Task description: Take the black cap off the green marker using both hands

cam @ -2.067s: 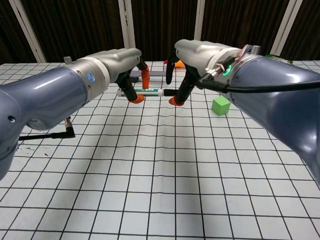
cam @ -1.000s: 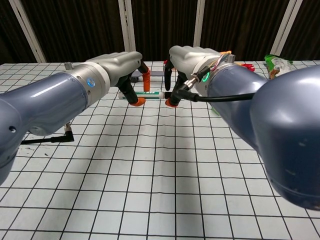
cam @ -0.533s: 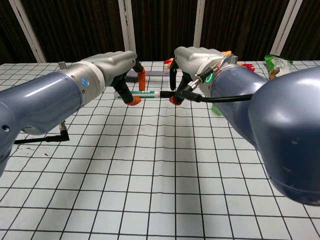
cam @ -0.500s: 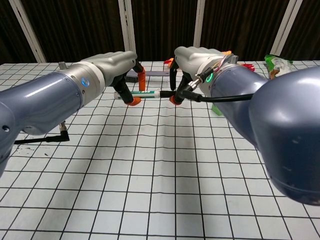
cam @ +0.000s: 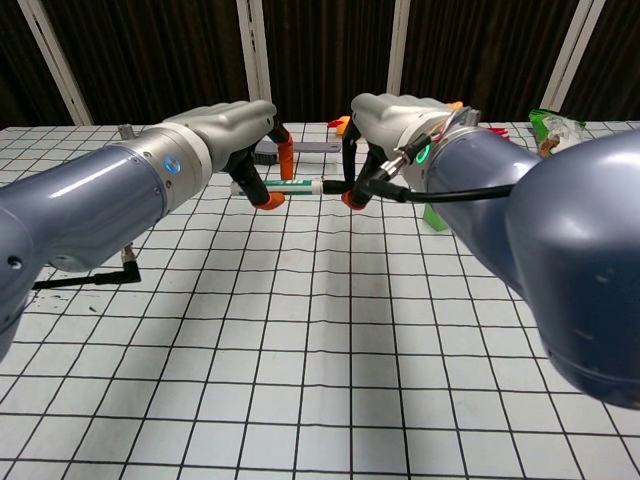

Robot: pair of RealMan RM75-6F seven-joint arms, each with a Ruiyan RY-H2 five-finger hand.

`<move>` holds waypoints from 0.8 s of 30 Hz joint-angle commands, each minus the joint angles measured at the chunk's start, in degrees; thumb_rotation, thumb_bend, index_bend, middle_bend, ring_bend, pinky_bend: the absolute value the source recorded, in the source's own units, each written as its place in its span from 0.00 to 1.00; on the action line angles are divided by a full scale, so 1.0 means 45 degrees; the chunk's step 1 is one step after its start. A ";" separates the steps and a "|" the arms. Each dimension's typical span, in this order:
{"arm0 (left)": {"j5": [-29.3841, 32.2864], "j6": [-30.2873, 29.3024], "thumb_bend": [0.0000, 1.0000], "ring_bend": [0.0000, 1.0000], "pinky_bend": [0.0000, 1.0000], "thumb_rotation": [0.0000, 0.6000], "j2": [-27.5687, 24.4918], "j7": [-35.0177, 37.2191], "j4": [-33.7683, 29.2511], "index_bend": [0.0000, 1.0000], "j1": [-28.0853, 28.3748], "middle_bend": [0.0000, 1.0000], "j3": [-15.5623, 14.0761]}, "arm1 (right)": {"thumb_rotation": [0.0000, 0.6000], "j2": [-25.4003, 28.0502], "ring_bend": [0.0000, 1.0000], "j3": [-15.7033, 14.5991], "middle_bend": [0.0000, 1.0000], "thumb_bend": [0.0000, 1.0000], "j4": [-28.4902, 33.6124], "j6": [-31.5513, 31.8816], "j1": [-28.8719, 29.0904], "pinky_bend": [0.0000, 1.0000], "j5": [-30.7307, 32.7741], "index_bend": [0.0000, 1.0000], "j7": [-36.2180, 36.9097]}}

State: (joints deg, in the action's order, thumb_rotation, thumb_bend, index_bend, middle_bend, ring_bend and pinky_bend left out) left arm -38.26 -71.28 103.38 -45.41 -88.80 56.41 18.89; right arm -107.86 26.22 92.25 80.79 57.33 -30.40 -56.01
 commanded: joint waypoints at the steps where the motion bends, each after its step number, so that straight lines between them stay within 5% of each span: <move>1: 0.0024 0.0011 0.51 0.00 0.00 1.00 0.0015 -0.0005 0.0040 0.60 -0.0018 0.15 -0.0011 | 1.00 0.0022 0.11 -0.0051 0.08 0.37 -0.0025 -0.0036 -0.0020 0.09 -0.0024 0.61 0.0038; 11: 0.0006 0.0023 0.51 0.00 0.00 1.00 -0.0133 0.0055 0.0041 0.60 -0.0222 0.15 -0.0136 | 1.00 0.0190 0.13 -0.0214 0.09 0.40 -0.0145 -0.0085 -0.0264 0.09 -0.0204 0.68 0.0428; 20: -0.0522 0.0082 0.51 0.00 0.00 1.00 -0.1257 0.0507 -0.0604 0.60 -0.1117 0.15 -0.1027 | 1.00 0.0971 0.13 -0.0964 0.09 0.40 -0.0121 -0.0392 -0.1045 0.09 -0.0422 0.68 0.0881; 24: -0.0928 0.0221 0.51 0.00 0.00 1.00 -0.1552 0.1224 -0.0597 0.50 -0.1490 0.14 -0.1187 | 1.00 0.1211 0.12 -0.1288 0.09 0.40 -0.0262 -0.0743 -0.1437 0.08 -0.0311 0.55 0.1235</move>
State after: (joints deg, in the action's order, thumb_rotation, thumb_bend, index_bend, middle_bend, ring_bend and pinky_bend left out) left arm -41.72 -70.57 96.92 -40.82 -91.42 50.34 13.94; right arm -102.74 20.81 91.32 77.83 51.27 -32.05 -50.77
